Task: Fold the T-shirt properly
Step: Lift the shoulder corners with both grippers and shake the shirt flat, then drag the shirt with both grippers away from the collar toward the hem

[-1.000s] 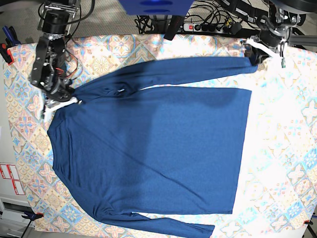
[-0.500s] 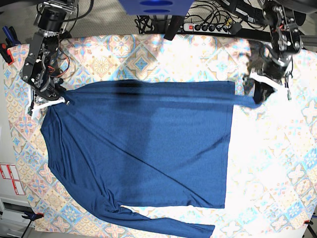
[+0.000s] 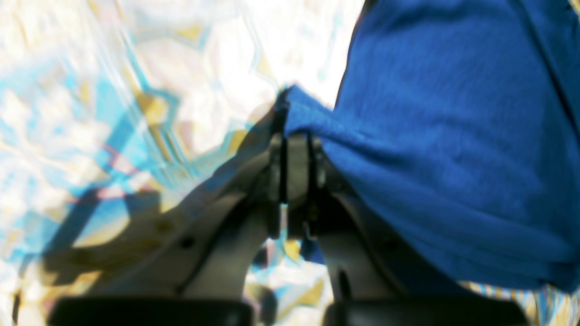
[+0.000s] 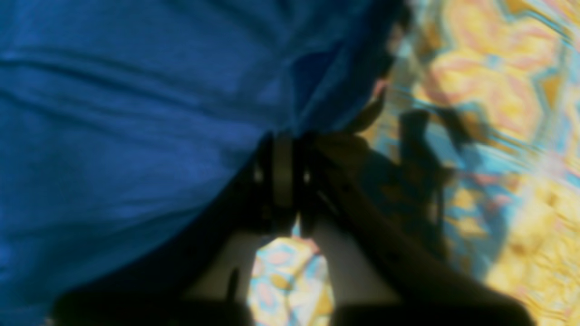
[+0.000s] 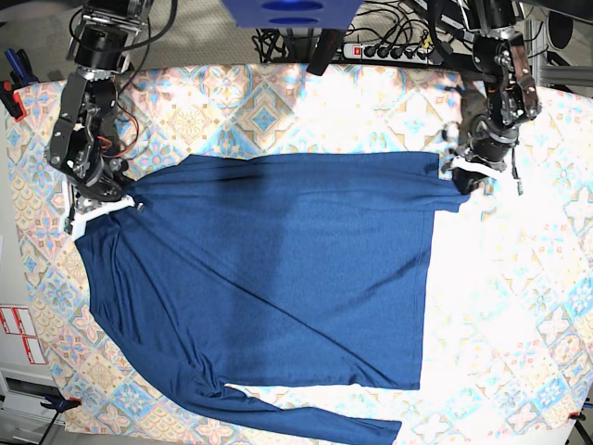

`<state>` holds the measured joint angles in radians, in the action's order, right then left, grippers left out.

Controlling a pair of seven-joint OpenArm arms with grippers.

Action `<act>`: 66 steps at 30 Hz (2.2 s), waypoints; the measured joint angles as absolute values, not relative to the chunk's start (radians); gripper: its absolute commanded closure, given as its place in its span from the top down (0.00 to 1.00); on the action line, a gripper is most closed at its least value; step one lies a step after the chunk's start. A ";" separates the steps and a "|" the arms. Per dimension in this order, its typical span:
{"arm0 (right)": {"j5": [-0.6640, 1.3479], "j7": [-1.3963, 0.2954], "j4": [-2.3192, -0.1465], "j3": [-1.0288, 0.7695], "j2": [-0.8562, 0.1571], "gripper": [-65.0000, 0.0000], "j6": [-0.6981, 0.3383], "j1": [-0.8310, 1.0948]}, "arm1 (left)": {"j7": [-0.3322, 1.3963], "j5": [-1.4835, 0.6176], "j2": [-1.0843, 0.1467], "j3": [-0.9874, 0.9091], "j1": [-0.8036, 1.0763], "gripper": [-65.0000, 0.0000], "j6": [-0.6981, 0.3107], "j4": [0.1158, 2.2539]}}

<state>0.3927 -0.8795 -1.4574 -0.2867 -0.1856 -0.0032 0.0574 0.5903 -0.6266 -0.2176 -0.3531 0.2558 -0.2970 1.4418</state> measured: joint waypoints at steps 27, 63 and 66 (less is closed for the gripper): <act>0.383 -0.880 -1.457 -0.287 -0.180 0.00 0.001 0.058 | 0.656 -0.637 -0.182 -0.295 0.313 0.58 -0.312 1.442; 0.393 -0.890 -1.623 -0.286 -0.176 0.00 -0.003 0.238 | 0.615 -0.637 -0.318 -0.274 0.573 0.00 -0.318 1.668; 0.393 -0.888 -1.623 -0.286 -0.175 0.00 -0.002 0.263 | 0.584 -0.636 -0.336 -0.274 0.610 0.00 -0.318 1.685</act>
